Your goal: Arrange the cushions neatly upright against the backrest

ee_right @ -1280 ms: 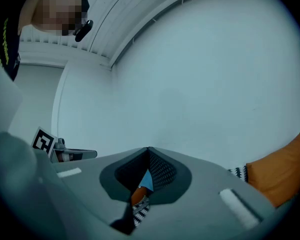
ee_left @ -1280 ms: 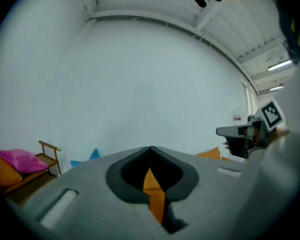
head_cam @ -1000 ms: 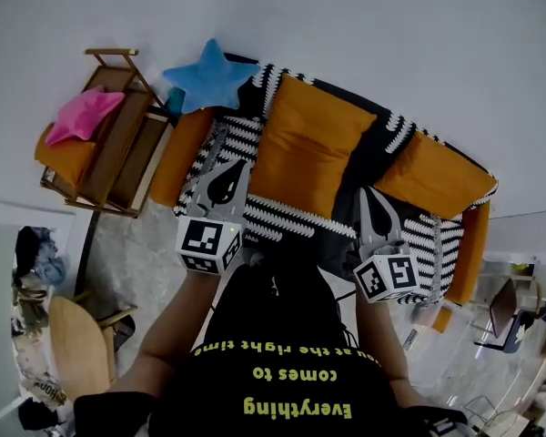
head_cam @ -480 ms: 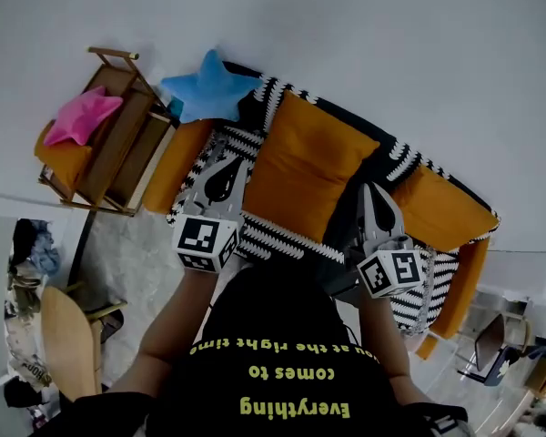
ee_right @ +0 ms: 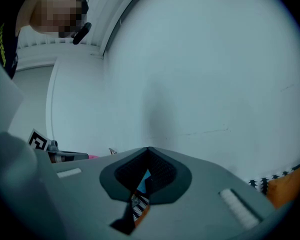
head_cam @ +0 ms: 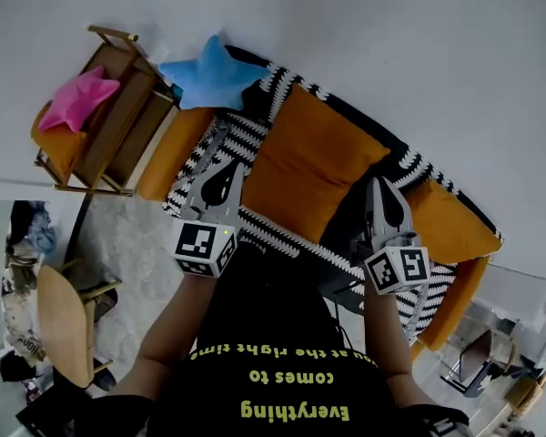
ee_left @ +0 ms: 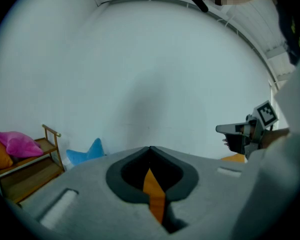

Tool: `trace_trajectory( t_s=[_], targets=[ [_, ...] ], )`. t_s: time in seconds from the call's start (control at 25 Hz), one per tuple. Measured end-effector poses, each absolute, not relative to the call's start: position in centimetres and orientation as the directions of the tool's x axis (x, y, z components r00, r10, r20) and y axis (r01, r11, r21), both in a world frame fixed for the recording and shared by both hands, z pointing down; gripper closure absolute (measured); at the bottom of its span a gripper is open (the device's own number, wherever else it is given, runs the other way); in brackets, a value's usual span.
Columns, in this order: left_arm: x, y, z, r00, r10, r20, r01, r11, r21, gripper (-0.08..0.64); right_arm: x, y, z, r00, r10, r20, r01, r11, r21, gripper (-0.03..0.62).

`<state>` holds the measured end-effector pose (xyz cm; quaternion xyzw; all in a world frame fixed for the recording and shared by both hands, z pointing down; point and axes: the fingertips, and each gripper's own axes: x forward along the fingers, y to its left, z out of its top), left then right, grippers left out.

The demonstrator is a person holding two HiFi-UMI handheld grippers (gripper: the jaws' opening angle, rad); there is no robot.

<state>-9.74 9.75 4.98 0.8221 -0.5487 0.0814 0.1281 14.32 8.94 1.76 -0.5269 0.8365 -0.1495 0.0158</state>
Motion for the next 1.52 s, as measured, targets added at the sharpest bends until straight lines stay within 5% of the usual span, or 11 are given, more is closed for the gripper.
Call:
trace_trajectory(
  t_s=[0.64, 1.32, 1.52],
  targets=[
    [-9.6, 1.3, 14.0, 0.448, -0.817, 0.363, -0.894, -0.404, 0.196, 0.558, 13.8, -1.6, 8.5, -0.337, -0.919, 0.204, -0.929, 0.289, -0.233, 0.581],
    [-11.9, 3.9, 34.8, 0.378, -0.699, 0.607, -0.925, -0.263, 0.274, 0.533, 13.2, -8.0, 25.8, -0.495, -0.785, 0.373, -0.867, 0.472, -0.156, 0.526],
    [-10.1, 5.8, 40.7, 0.433, -0.651, 0.623, -0.890, -0.199, 0.411, 0.451, 11.4, -9.0, 28.5, -0.523, -0.755, 0.396, -0.845, 0.520, -0.123, 0.479]
  ],
)
